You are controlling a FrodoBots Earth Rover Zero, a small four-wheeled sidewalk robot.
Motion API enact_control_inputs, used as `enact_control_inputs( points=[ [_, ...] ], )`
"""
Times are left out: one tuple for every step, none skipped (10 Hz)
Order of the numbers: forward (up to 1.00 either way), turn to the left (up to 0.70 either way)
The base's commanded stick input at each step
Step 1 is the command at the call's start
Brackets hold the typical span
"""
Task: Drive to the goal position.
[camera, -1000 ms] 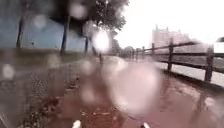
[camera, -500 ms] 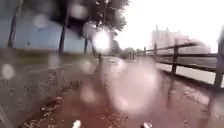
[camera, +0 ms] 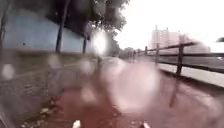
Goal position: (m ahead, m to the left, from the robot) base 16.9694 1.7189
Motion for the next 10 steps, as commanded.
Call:
enact_control_inputs(
  points=[
    [0.70, 0.00],
    [0.70, 0.00],
    [0.70, 0.00],
    [0.70, 0.00],
    [0.70, 0.00],
    [0.70, 0.00],
    [0.70, 0.00],
    [0.70, 0.00],
    [0.70, 0.00],
    [0.70, 0.00]
  ],
)
